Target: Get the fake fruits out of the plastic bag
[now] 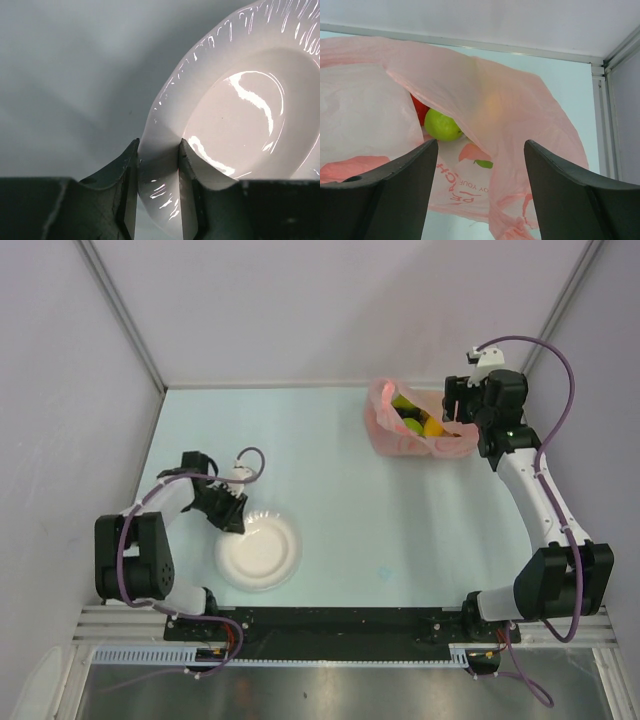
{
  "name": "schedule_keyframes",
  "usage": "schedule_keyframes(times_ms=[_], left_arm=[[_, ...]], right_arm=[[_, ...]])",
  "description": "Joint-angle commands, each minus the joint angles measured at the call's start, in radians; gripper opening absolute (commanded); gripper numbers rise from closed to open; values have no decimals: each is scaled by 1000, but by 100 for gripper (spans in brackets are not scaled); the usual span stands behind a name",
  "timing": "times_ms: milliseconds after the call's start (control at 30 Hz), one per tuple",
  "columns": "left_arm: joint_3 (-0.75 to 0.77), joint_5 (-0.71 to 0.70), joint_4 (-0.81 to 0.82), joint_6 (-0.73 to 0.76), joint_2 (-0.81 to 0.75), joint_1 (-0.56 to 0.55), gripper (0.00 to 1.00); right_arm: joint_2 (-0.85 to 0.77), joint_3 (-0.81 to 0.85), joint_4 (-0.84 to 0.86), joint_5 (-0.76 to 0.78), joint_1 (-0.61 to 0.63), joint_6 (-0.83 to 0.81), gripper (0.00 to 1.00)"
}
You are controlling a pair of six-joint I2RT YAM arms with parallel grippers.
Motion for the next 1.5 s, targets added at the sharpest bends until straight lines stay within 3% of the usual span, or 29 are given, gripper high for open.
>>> schedule_keyframes(times_ms=[0, 167, 433, 567, 767, 867, 900, 1000, 1100, 1167, 1267, 1433, 1467], left_arm=[[75, 82, 74, -91, 58, -153, 8], [254, 100, 125, -232, 219, -366, 6], [621, 265, 177, -553, 512, -460, 4], [697, 293, 176, -536, 557, -553, 4], [623, 293, 92, -450, 560, -652, 6], [615, 255, 76, -449, 557, -649, 20], [616, 247, 79, -459, 554, -643, 30], [651, 244, 84, -502, 534, -607, 49], [726, 248, 67, -533, 473, -561, 64], [812, 257, 47, -541, 422, -526, 78], [1015, 268, 1, -544, 384, -489, 82], [1287, 325, 177, -698, 432, -488, 86], [1322, 331, 240, -796, 454, -491, 86]], right_arm=[[-37, 28, 30, -5, -27, -10, 74], [-61, 10, 33, -14, -61, -4, 74], [-121, -32, 22, -28, -149, 31, 74], [-133, -43, 19, -32, -161, 30, 74], [-130, -50, 30, -46, -173, 40, 74], [-124, -59, 37, -54, -172, 48, 74], [-124, -62, 44, -57, -172, 49, 74], [-115, -61, 51, -58, -172, 45, 74], [-115, -61, 38, -75, -170, 4, 75], [-121, -58, 13, -116, -169, -71, 75], [-133, -43, -105, -274, -167, -180, 75], [-90, -27, -173, -262, -164, -246, 75], [-64, -10, -188, -258, -162, -266, 75]])
